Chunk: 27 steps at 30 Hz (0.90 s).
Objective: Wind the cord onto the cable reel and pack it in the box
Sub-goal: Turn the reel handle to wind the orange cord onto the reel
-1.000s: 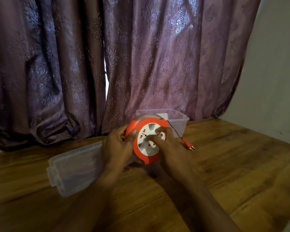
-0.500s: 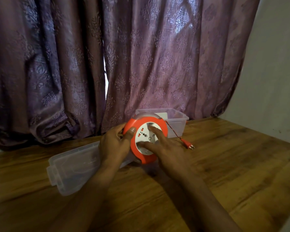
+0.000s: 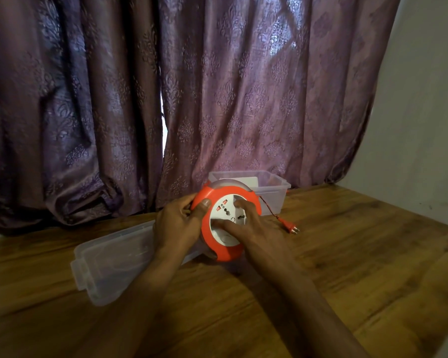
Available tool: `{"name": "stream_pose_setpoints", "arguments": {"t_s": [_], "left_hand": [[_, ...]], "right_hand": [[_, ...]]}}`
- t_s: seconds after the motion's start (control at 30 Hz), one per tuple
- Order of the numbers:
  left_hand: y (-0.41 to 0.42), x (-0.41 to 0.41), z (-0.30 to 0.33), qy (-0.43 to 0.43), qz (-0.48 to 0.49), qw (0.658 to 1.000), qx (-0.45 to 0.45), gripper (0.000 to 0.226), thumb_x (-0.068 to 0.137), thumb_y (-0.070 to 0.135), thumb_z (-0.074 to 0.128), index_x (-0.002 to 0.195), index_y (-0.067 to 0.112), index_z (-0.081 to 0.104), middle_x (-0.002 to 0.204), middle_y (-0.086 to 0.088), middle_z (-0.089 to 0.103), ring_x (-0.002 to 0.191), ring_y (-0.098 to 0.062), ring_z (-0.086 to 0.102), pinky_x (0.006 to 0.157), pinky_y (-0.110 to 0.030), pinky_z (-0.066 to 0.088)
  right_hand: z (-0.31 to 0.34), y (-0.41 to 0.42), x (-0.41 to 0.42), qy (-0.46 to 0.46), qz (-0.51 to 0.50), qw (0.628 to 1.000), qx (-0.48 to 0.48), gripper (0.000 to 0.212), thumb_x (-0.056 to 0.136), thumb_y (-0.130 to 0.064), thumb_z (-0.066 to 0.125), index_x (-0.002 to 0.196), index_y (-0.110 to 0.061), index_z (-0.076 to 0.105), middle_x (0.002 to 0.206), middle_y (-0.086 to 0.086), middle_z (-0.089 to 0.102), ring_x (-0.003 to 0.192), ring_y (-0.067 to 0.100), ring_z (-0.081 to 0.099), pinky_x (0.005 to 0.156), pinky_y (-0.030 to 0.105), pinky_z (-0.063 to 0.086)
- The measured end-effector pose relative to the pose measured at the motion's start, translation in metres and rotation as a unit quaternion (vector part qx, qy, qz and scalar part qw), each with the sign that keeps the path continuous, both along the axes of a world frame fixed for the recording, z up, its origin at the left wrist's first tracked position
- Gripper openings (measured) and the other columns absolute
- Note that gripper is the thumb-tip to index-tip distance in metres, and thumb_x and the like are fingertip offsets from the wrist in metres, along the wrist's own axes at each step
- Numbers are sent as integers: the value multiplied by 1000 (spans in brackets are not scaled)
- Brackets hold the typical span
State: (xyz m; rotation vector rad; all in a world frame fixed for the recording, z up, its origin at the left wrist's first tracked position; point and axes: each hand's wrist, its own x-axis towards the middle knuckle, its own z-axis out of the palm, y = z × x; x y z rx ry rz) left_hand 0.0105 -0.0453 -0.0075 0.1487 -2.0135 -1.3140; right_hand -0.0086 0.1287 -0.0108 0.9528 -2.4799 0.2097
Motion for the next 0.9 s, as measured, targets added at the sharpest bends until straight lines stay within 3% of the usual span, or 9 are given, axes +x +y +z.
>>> {"name": "stream_pose_setpoints", "arguments": {"t_s": [0.13, 0.27, 0.37, 0.47, 0.57, 0.7, 0.9], "left_hand": [[2, -2, -2, -2, -2, 1000, 7, 48, 74, 58, 59, 108, 29, 74, 91, 5, 76, 86, -15, 70, 82, -38, 57], [2, -3, -4, -11, 0, 1000, 1, 34, 84, 50, 69, 112, 31, 72, 93, 6, 76, 88, -16, 70, 81, -37, 56], [4, -2, -5, -7, 2, 1000, -4, 33, 84, 50, 69, 111, 31, 73, 92, 6, 76, 87, -16, 70, 80, -35, 55], [6, -2, -7, -4, 3, 1000, -8, 42, 79, 57, 66, 112, 32, 72, 92, 6, 76, 88, -17, 70, 82, -40, 56], [8, -3, -8, -2, -1, 1000, -17, 49, 75, 63, 59, 113, 33, 71, 93, 9, 75, 89, -16, 69, 83, -42, 56], [14, 0, -9, 4, 6, 998, -55, 50, 78, 63, 56, 116, 34, 70, 101, 9, 73, 92, -15, 67, 83, -38, 54], [19, 4, -12, 14, 13, 998, -59, 54, 76, 63, 53, 119, 33, 68, 107, 8, 70, 95, -17, 67, 85, -40, 54]], "right_hand": [[-6, 3, -5, 0, -3, 1000, -29, 80, 66, -24, 57, 137, -51, 34, 148, 10, 30, 103, 30, 62, 65, 33, 51], [-15, 3, -16, 29, -30, 998, -54, 71, 80, -36, 59, 139, -56, 25, 132, 6, 42, 94, 25, 63, 64, 34, 54], [-16, 4, -18, 11, -33, 994, -101, 58, 89, -51, 51, 139, -54, 22, 124, 1, 44, 94, 20, 60, 68, 35, 56], [-18, 4, -18, 7, -44, 990, -136, 62, 85, -63, 47, 140, -53, 19, 121, -3, 49, 95, 18, 60, 71, 35, 56], [-21, -1, -16, 0, -63, 979, -196, 65, 79, -72, 45, 137, -50, 27, 116, -6, 57, 96, 17, 62, 74, 35, 54], [-24, -4, -13, -18, -95, 955, -279, 68, 72, -71, 58, 132, -44, 39, 100, -6, 69, 90, 16, 66, 74, 29, 51], [-28, -9, -15, -31, -124, 934, -334, 63, 70, -74, 58, 124, -46, 42, 82, -8, 70, 82, 14, 66, 70, 31, 52]]}}
